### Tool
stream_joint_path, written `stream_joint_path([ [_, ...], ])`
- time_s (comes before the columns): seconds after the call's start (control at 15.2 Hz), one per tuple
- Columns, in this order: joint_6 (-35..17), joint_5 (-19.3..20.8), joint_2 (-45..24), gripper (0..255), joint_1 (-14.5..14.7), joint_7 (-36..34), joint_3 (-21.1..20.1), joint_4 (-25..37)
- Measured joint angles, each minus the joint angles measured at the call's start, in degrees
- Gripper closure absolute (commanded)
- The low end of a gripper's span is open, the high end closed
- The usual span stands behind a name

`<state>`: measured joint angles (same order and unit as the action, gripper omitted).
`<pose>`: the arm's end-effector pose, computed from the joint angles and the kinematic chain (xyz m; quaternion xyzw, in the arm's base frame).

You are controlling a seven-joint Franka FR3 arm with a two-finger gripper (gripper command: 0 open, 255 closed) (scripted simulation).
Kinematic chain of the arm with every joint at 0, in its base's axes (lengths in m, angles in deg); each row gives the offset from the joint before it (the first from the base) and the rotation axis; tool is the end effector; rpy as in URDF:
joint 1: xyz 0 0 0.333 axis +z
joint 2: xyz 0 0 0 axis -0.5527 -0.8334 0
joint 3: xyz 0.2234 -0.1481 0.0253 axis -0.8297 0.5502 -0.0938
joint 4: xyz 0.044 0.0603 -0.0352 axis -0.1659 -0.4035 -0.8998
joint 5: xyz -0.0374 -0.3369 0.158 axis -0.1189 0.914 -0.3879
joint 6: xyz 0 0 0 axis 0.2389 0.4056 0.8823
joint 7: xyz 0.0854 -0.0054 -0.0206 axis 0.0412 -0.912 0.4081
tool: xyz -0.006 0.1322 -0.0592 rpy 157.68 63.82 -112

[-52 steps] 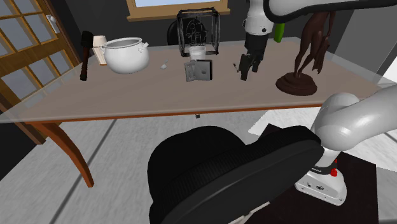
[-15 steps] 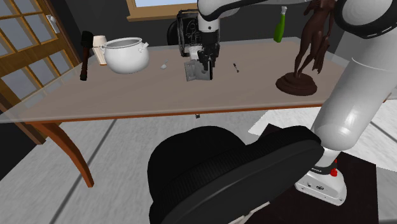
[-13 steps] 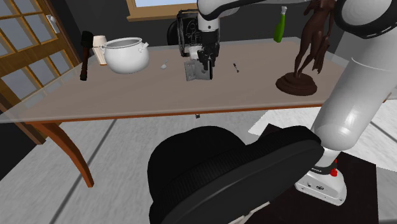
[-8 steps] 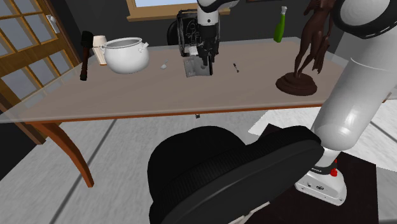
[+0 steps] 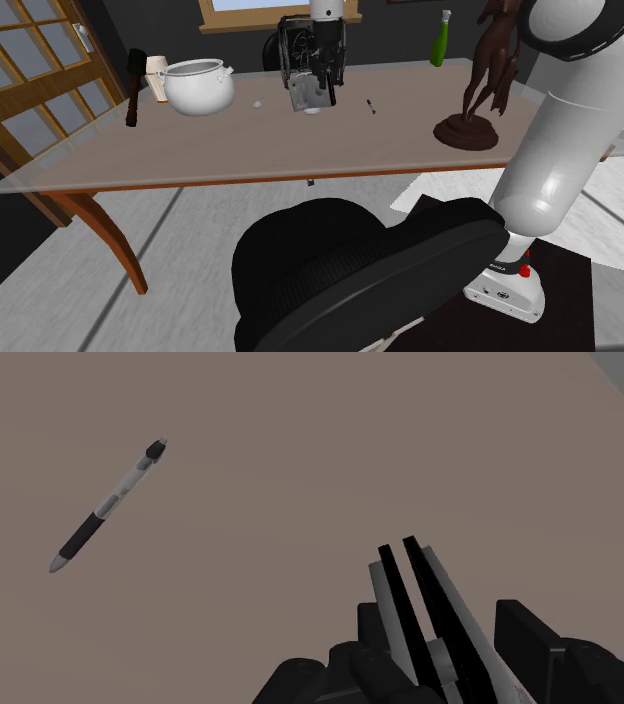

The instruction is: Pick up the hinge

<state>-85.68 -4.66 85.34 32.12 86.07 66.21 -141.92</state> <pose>0.5310 -0.0268 0.5347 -0.9997 0.0227 0.0047 0.0035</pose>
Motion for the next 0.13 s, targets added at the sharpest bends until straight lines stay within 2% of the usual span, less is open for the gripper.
stream_joint_path([
  [0.13,1.2,0.0,-0.3,255,-0.1,0.1,0.1,1.5],
])
